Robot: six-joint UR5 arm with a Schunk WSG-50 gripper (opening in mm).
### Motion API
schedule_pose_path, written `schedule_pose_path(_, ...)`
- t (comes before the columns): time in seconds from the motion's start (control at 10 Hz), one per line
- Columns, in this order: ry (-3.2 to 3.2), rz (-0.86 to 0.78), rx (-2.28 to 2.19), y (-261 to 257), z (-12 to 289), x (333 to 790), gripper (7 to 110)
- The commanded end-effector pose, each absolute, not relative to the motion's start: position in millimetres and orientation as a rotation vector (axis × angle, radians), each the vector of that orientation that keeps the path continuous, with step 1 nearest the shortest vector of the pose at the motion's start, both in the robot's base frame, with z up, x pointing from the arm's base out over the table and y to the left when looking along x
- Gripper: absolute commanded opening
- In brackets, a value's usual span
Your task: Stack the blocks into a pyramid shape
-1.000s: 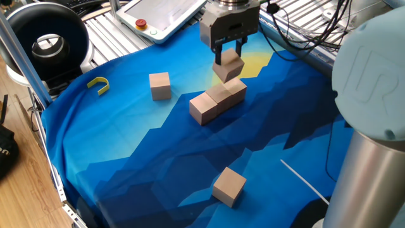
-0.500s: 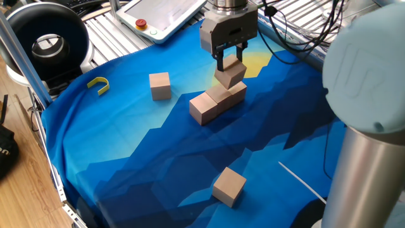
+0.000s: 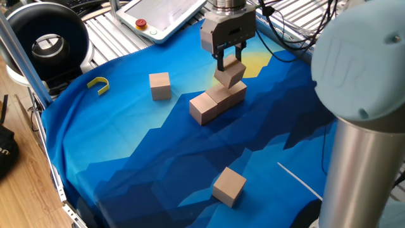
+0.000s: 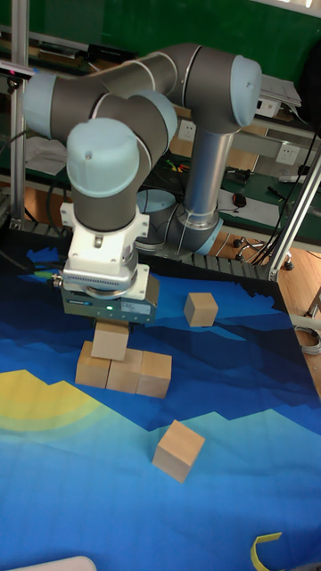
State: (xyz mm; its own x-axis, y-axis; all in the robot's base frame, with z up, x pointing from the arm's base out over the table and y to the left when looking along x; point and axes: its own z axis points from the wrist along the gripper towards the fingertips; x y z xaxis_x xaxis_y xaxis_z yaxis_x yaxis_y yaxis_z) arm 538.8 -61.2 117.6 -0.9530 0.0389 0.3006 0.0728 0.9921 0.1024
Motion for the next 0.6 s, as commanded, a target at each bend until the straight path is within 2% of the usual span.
schedule_pose_path(0.0,-2.824,-0.234,-0.15,-52,106,549,7)
schedule_pose_path(0.5,-2.759,-0.215,-0.277,-51,112,537,7)
